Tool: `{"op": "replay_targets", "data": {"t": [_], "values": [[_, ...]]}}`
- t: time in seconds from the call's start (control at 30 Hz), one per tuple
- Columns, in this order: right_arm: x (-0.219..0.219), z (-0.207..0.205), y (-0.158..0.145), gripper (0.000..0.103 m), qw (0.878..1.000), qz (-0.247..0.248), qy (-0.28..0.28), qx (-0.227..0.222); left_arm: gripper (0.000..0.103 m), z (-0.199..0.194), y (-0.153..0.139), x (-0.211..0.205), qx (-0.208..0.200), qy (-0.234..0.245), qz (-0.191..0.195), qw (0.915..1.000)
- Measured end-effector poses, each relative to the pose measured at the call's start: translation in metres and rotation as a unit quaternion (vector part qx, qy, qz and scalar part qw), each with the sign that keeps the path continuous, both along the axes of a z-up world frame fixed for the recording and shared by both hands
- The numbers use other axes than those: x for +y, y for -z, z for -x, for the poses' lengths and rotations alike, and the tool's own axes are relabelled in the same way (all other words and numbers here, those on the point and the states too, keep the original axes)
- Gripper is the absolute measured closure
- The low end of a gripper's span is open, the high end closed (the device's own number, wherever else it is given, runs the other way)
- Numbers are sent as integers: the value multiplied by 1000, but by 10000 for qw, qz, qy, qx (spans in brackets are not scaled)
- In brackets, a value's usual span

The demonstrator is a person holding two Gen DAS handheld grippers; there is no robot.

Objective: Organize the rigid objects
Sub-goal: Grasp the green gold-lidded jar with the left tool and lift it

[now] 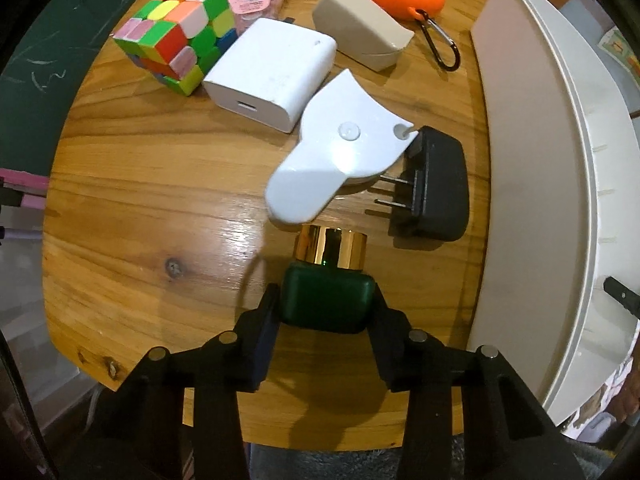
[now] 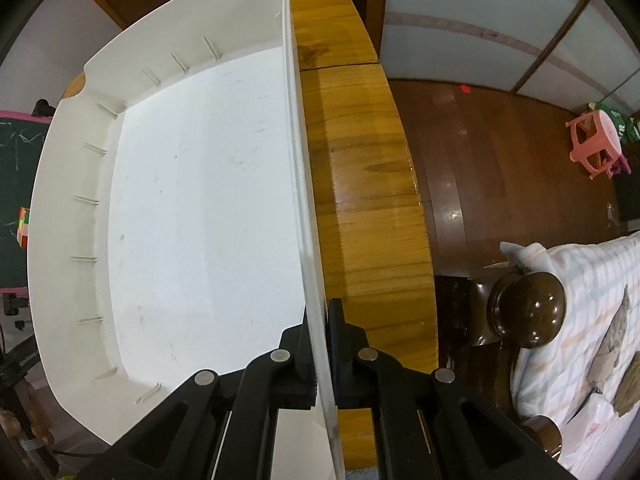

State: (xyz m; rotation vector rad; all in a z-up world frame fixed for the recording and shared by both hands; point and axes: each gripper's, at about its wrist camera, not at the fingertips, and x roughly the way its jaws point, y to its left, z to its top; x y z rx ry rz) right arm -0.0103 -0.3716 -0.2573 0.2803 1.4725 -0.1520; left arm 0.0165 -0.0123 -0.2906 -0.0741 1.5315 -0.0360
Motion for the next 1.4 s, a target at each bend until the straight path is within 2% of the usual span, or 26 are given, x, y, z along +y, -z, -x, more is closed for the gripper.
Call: {"op": "replay_targets", "data": {"t": [0.27, 0.47, 0.6, 0.83, 0.97, 1.17, 1.27, 1.4], "values": [[-7, 4, 0, 98, 9995, -311, 68, 49, 59, 5, -12, 8, -208, -25, -178, 9996], [-11, 6, 1, 96, 9987, -484, 171, 10, 59, 9, -44, 18, -426, -97, -143, 9989], [-12, 6, 2, 96, 9985, -502, 225, -30, 59, 10, -79, 21, -633, -83, -77, 9979], [-13, 5, 2, 97, 9988, -425, 232, -45, 59, -2, -134, -21, -1116, 440, 134, 9927], [-10, 5, 2, 97, 9991, -349, 213, -66, 59, -4, -147, -52, -1133, 896, 227, 9892], [-7, 7, 2, 98, 9991, -340, 240, -75, 58, -11, -142, -103, -972, 1592, 449, 9814], [-7, 7, 1, 98, 9992, -316, 242, -82, 58, -13, -129, -122, -840, 1824, 448, 9786], [-6, 7, 1, 98, 9992, -290, 241, -90, 59, -20, -103, -138, -622, 1910, 361, 9790]]}}
